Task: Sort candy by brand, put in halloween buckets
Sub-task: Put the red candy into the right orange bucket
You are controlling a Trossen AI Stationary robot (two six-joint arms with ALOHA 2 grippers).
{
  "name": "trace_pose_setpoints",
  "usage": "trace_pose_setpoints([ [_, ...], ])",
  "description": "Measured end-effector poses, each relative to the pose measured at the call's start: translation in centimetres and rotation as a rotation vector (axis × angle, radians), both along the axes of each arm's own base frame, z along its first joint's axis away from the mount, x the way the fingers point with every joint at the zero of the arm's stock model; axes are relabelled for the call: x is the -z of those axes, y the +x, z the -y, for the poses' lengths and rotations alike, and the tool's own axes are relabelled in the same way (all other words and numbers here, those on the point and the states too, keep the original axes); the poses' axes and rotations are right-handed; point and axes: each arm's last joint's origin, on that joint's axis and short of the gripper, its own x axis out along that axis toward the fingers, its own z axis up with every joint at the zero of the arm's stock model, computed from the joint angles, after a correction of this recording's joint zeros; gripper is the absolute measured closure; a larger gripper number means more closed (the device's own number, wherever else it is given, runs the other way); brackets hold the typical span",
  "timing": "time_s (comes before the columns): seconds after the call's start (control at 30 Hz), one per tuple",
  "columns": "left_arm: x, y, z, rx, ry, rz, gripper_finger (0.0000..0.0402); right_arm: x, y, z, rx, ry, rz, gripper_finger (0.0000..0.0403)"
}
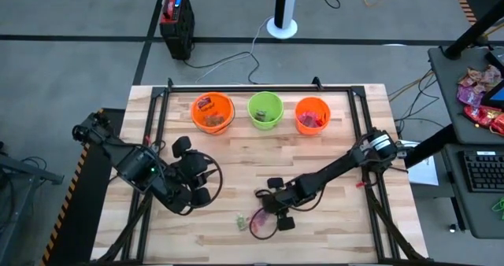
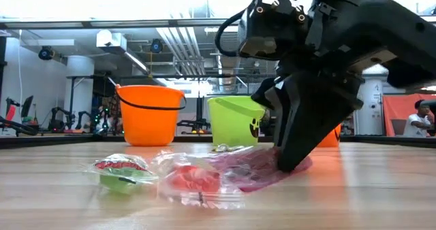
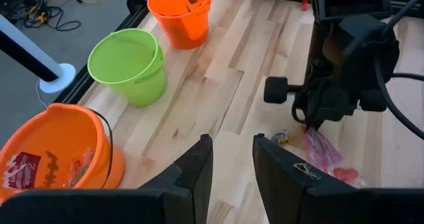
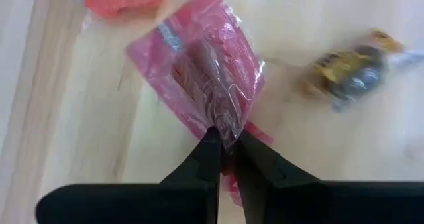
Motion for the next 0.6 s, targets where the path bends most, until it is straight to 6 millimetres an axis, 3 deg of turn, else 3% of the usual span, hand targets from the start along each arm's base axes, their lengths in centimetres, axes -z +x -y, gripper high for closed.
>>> trace_pose_setpoints([
  [0.1,0.0,0.0,0.0,0.0,0.001,-0.001,0.031,-2.7,-0.4,0.8,0.044,0.011,0.028,0.038],
  [0.17,0.0,0.0,0.0,-0.001,0.002,-0.001,0.031,-5.5,-0.7,1.5,0.094,0.002,0.064,0.038],
  [0.3,0.3,0.3,0.1,-0.001,0.011,-0.015,0.031,-10.3,-2.1,4.4,0.274,-0.127,0.041,0.038],
  [0.43,0.6,0.5,0.2,-0.001,0.01,-0.026,0.031,-14.6,-4.3,10.1,0.603,-0.313,-0.02,0.038],
  [0.6,0.6,0.9,-0.1,-0.009,-0.025,-0.03,0.031,-16.2,-7.4,18.2,0.997,-0.288,-0.169,0.038],
])
